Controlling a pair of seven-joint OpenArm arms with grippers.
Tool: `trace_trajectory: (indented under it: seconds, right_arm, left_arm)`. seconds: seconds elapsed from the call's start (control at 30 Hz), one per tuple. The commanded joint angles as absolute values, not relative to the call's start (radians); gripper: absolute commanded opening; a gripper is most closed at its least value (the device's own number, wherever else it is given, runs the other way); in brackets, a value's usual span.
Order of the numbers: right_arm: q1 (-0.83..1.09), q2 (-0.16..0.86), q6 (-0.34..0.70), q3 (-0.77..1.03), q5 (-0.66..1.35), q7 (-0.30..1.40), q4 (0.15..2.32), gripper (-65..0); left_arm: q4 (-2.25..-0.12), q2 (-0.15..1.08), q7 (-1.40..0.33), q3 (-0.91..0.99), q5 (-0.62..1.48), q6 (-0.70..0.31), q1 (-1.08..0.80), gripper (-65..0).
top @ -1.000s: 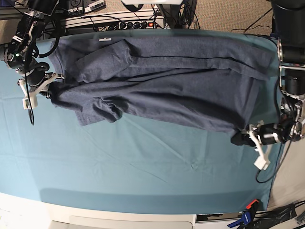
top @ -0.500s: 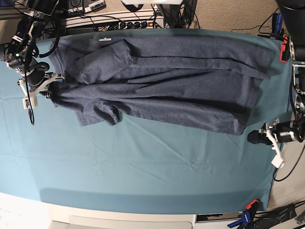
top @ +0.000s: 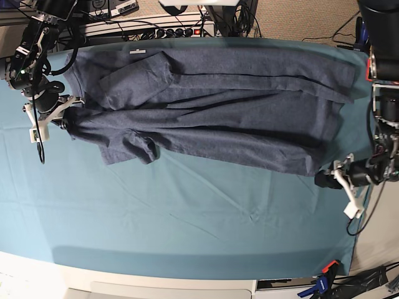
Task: Fold the T-shirt properly
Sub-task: 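Pinch the shirt fabric with the left gripper near the hem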
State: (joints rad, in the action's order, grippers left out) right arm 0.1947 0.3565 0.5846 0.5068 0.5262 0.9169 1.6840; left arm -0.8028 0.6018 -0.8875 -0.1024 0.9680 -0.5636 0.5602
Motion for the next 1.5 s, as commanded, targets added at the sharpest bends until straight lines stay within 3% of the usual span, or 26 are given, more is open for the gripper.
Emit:
trace_trajectory:
  seconds: [0.0, 0.4, 0.73, 1.2, 1.4, 1.47]
  right_arm:
    - [0.185, 0.374, 0.587, 0.513, 0.547, 0.892, 1.702, -65.0]
    - [0.185, 0.374, 0.587, 0.513, 0.546, 0.891, 1.702, -65.0]
    - [0.185, 0.374, 0.587, 0.513, 0.551, 0.890, 1.702, -65.0]
    - [0.185, 0.374, 0.588, 0.513, 0.550, 0.890, 1.702, -65.0]
    - [0.185, 0.374, 0.588, 0.513, 0.550, 0.890, 1.702, -65.0]
    - [0.185, 0.374, 0.588, 0.513, 0.550, 0.890, 1.702, -65.0]
  left_arm:
    - [-0.815, 0.609, -0.861, -0.094, 0.968, -0.556, 0.597, -43.4]
    - [-0.814, 0.541, -0.791, -0.096, 0.751, -0.486, 0.596, -43.5]
    - [-0.697, 0.540, -0.786, -0.096, 0.797, -0.497, 0.595, -43.5]
    - [-0.694, 0.540, -0.864, -0.096, 0.921, -0.551, 0.596, -44.0]
    - [-0.694, 0.540, -0.859, -0.096, 0.921, -0.551, 0.596, -64.2]
    - [-0.694, 0.540, -0.855, -0.096, 0.921, -0.550, 0.596, -65.0]
